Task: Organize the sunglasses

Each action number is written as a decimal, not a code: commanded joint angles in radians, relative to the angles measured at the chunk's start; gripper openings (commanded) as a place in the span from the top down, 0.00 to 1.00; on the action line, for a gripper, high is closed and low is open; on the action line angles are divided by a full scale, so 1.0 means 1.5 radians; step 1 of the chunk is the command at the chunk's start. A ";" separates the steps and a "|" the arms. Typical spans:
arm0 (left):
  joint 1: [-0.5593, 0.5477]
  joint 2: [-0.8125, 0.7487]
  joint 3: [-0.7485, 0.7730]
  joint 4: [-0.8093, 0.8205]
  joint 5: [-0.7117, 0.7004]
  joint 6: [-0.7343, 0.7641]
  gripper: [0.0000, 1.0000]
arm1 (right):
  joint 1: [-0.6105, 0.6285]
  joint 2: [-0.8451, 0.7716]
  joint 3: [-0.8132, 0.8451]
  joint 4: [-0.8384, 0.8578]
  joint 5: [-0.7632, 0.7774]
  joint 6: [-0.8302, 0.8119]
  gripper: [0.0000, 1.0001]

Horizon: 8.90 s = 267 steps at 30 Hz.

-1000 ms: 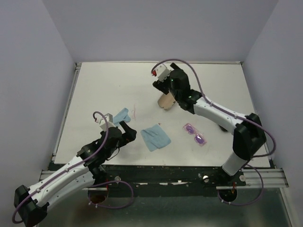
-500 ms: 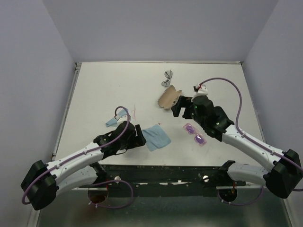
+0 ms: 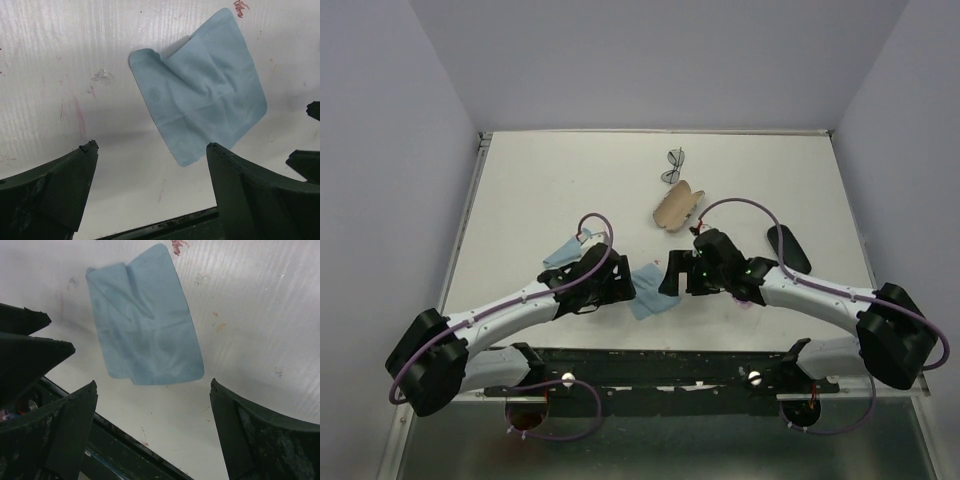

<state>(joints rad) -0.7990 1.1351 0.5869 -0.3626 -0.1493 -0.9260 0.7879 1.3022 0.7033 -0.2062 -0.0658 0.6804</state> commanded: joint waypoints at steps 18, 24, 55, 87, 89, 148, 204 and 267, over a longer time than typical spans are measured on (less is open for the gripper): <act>0.004 -0.009 -0.050 0.103 0.099 0.030 0.01 | 0.028 0.120 -0.038 0.139 0.020 0.092 0.00; -0.030 -0.044 -0.061 0.106 0.125 0.059 0.01 | 0.027 0.048 -0.079 0.068 0.082 0.119 0.00; -0.213 0.229 0.125 -0.004 -0.046 0.119 0.60 | 0.027 -0.078 -0.085 -0.091 0.184 0.146 0.00; -0.293 0.314 0.204 -0.140 -0.129 0.068 0.98 | 0.026 -0.041 -0.083 -0.055 0.076 0.091 0.19; -0.292 0.304 0.196 -0.122 -0.118 0.068 1.00 | 0.026 -0.039 -0.085 -0.056 0.076 0.101 0.21; -0.302 0.121 0.151 -0.065 -0.061 0.105 1.00 | 0.028 -0.060 0.008 -0.166 -0.006 0.089 0.99; -0.036 0.271 0.243 -0.054 0.023 0.125 1.00 | -0.029 0.167 0.167 -0.091 0.190 0.042 1.00; -0.080 0.293 0.222 -0.029 0.162 0.147 0.64 | -0.037 0.200 0.137 -0.181 0.144 0.002 0.85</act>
<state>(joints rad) -0.9150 1.6257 0.9211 -0.4034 0.0650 -0.7158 0.7376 1.5948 0.9260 -0.4641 0.1551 0.6868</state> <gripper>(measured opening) 0.324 0.141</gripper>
